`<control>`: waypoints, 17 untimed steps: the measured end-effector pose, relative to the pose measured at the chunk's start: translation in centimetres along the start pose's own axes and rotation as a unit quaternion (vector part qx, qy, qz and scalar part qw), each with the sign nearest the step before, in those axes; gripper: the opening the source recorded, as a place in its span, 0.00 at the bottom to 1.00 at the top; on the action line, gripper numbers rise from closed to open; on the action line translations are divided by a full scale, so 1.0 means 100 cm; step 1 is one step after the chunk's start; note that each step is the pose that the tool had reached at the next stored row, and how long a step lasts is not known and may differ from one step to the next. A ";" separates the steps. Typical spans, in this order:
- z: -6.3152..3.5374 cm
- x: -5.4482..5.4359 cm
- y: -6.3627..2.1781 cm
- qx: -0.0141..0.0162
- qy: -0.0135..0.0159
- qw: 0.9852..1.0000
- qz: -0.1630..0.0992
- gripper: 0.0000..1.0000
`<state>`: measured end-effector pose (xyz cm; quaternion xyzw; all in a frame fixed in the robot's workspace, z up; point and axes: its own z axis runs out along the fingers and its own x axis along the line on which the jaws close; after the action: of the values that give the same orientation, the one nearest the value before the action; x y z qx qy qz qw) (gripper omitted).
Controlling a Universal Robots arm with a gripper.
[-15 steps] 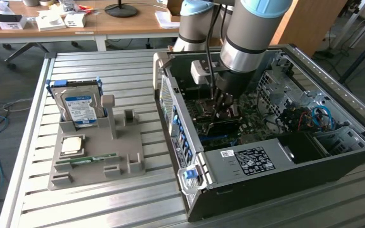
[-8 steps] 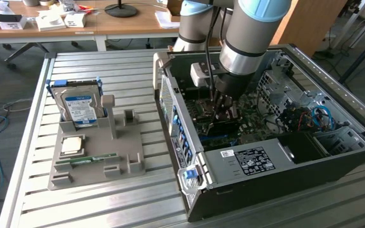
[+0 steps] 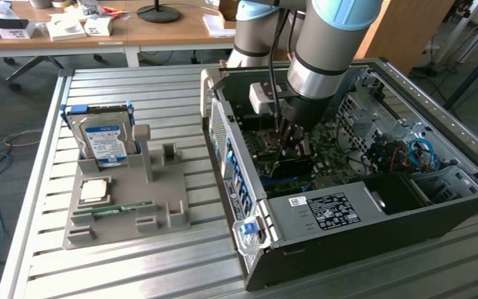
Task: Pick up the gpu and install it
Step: 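Press down on the gpu until it lock into place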
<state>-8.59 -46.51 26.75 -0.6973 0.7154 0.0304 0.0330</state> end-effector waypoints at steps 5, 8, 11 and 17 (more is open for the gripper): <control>0.0004 0.000 0.0000 0.000 0.000 1.000 0.000 0.11; 0.0010 0.000 0.0000 0.000 0.000 1.000 0.000 0.11; 0.0014 0.000 0.0001 0.000 -0.003 1.000 0.000 0.11; 0.0015 0.000 0.0001 0.000 -0.003 1.000 0.000 0.11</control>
<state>-8.60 -46.50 26.60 -0.6972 0.7153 0.0326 0.0352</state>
